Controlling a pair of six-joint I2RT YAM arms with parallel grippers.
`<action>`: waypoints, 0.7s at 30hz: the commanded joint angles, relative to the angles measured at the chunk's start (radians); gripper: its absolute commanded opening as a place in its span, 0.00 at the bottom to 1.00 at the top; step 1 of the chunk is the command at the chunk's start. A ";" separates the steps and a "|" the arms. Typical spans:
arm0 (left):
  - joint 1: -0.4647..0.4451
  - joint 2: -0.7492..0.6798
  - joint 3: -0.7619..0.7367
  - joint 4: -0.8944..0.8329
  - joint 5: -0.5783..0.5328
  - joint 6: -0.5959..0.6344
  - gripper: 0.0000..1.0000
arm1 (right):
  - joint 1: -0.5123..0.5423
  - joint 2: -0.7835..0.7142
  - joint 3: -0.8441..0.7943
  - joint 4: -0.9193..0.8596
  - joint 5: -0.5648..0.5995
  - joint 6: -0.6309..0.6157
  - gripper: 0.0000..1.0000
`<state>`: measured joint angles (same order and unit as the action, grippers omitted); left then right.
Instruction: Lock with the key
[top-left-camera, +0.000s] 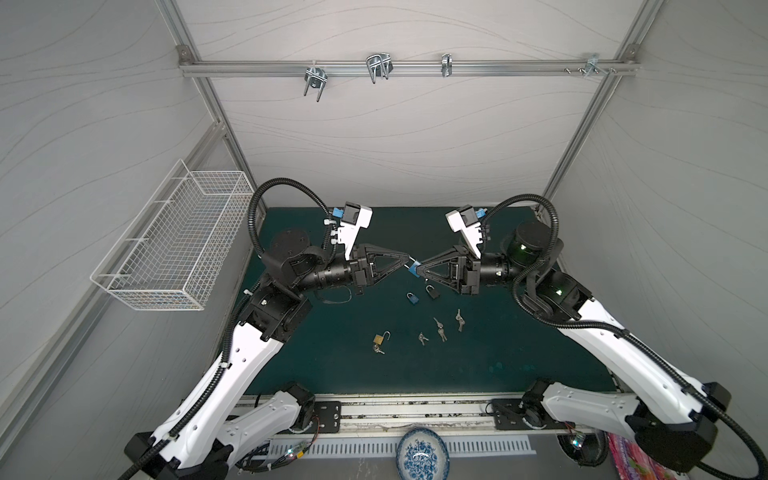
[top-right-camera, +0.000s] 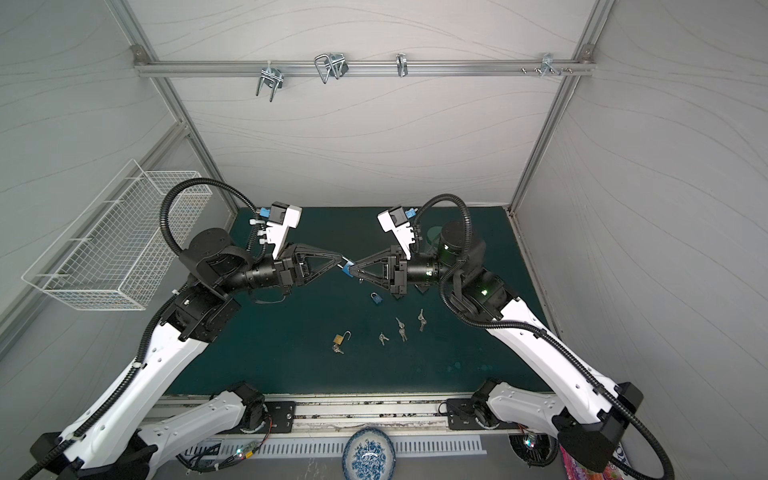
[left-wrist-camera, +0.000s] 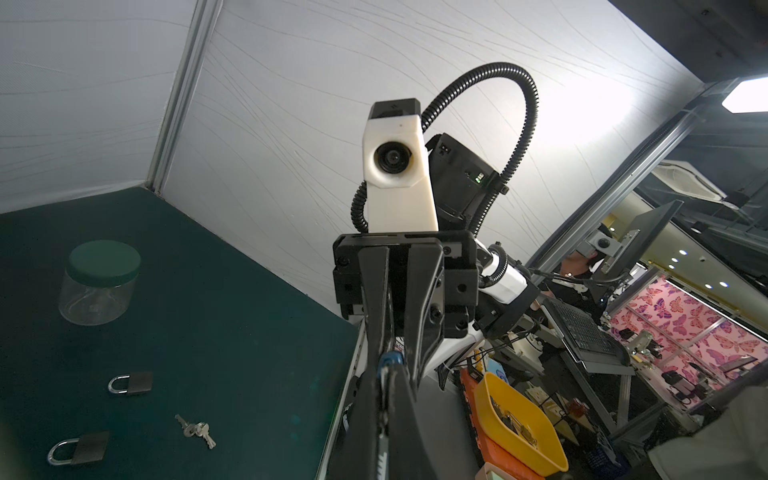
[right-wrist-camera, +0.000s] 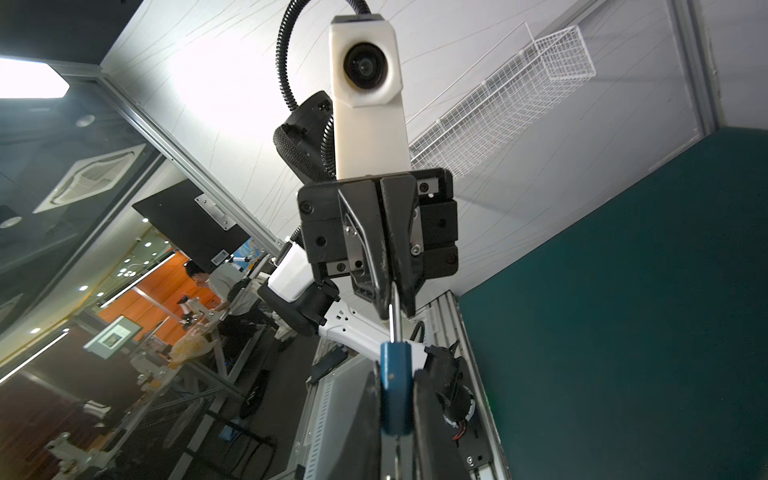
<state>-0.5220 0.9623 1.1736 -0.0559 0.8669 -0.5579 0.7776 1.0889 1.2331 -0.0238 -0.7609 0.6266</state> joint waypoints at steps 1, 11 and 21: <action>-0.037 -0.005 -0.030 0.017 0.015 -0.006 0.00 | 0.006 -0.029 0.017 0.049 0.113 -0.050 0.00; -0.080 -0.014 -0.089 0.036 -0.008 -0.004 0.00 | 0.006 0.008 0.003 0.220 0.026 0.128 0.00; -0.114 0.003 -0.097 0.039 -0.022 0.015 0.00 | 0.005 0.020 0.019 0.228 0.014 0.188 0.00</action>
<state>-0.5827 0.9310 1.1137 0.0620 0.7551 -0.5800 0.7757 1.1011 1.2236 0.0906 -0.8089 0.7773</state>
